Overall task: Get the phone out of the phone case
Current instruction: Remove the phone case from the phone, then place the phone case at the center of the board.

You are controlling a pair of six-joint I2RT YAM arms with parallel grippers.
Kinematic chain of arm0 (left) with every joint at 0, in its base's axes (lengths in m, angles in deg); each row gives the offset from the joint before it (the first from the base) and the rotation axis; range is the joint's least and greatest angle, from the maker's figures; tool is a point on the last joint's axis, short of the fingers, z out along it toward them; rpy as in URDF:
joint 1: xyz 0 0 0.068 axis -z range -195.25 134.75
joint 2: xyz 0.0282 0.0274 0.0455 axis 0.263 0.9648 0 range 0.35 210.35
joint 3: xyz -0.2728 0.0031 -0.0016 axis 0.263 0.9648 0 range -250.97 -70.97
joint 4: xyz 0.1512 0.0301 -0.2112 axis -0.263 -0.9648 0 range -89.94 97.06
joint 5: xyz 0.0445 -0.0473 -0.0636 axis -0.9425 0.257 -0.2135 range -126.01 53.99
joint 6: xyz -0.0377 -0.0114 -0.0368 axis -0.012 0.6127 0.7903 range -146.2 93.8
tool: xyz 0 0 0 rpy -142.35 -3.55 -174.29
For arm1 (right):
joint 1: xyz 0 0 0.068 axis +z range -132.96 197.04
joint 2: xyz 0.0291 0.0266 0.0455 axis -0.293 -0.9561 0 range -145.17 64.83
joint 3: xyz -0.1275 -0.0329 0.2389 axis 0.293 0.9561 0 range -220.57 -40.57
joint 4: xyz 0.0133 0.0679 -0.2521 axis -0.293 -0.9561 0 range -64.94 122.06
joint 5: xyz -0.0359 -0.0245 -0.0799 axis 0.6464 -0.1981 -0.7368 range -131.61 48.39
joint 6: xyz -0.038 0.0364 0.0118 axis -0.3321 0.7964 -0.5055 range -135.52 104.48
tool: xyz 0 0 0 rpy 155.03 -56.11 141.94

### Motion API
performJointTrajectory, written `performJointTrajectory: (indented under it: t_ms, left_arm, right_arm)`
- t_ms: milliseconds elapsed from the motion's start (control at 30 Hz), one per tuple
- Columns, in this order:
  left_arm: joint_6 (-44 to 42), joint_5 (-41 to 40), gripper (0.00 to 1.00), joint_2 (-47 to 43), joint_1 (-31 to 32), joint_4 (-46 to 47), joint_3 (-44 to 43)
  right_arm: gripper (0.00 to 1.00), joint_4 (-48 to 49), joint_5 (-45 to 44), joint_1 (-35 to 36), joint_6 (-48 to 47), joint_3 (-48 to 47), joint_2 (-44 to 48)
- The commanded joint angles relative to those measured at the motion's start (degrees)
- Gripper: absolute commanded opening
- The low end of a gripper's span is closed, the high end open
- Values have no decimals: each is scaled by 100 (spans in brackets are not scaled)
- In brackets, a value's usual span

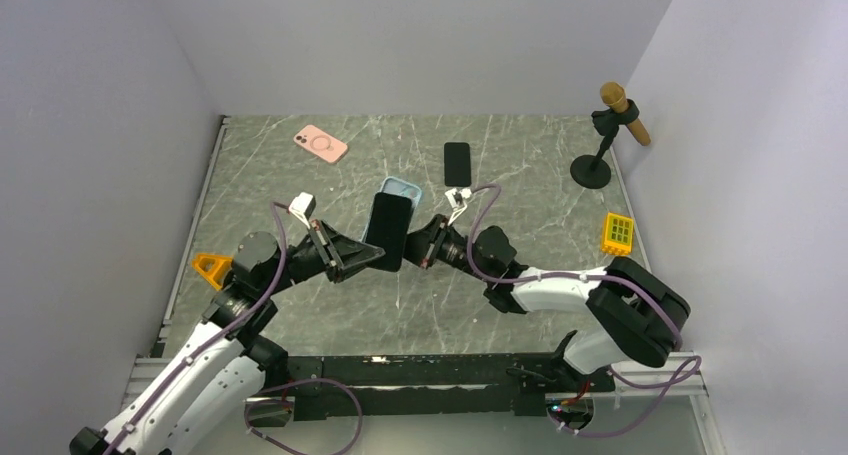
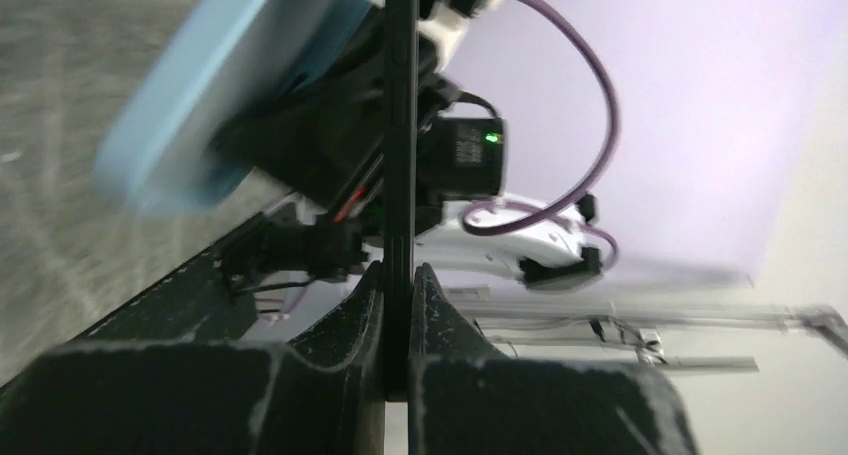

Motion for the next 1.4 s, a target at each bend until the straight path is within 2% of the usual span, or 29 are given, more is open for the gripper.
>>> performJointTrajectory:
  t_ms: [0, 67, 200, 267, 367, 433, 633, 800, 833, 900, 967, 1067, 1133, 1233, 1300, 1367]
  left_arm:
    - [-880, -1224, 0, -636, 43, -2607, -881]
    - [-1086, -1933, 0, -1066, 42, -3609, -1086]
    - [-1591, -2910, 0, -1749, 37, -4659, -1485]
    - [-2065, -3278, 0, -1798, 40, -5242, -1967]
    - [-2894, -3854, 0, -1652, 38, -5871, -2789]
    - [-3349, -4068, 0, -1553, 34, -6188, -3236]
    - [-4012, -4273, 0, -1659, 32, -6403, -3590]
    - [-4021, -4143, 0, -1828, 32, -6428, -3370]
    - [-3997, -4130, 0, -1859, 34, -6433, -3325]
    - [-3994, -4088, 0, -1895, 36, -6433, -3282]
    - [-4046, -4089, 0, -1897, 32, -6450, -3281]
    - [-4135, -4076, 0, -1784, 31, -6420, -3222]
    - [-4087, -4084, 0, -1618, 40, -6362, -3110]
    - [-3941, -3776, 0, -1301, 40, -5995, -2842]
    - [-3852, -3465, 0, -1046, 42, -5529, -2593]
    - [-3671, -3296, 0, -821, 37, -5077, -2323]
  right_arm:
    - [0, -124, -779, -365, 474, -424, -58]
    - [0, -694, -977, -516, 376, -811, -271]
    - [0, -1497, -534, -719, 86, -2078, -1241]
    - [0, -2161, -374, -721, -103, -2891, -1867]
    - [0, -2413, -100, -724, -111, -4032, -2979]
    - [4, -2533, -38, -702, -200, -4772, -3619]
    - [11, -3313, -27, -553, -279, -7144, -5431]
    - [13, -4705, -54, -421, -213, -9838, -7254]
    - [16, -4964, -65, -413, -165, -10571, -7584]
    - [27, -5397, -176, -392, -48, -11230, -8006]
    - [47, -5592, -369, -364, -137, -11166, -7982]
    - [68, -6257, -679, -391, -309, -10885, -7620]
    - [74, -7011, -651, -500, -497, -10962, -7415]
    - [92, -8013, -733, -700, -996, -10599, -6771]
    - [96, -8447, -763, -855, -1338, -9847, -6075]
    - [96, -8127, -697, -1039, -1566, -8379, -4987]
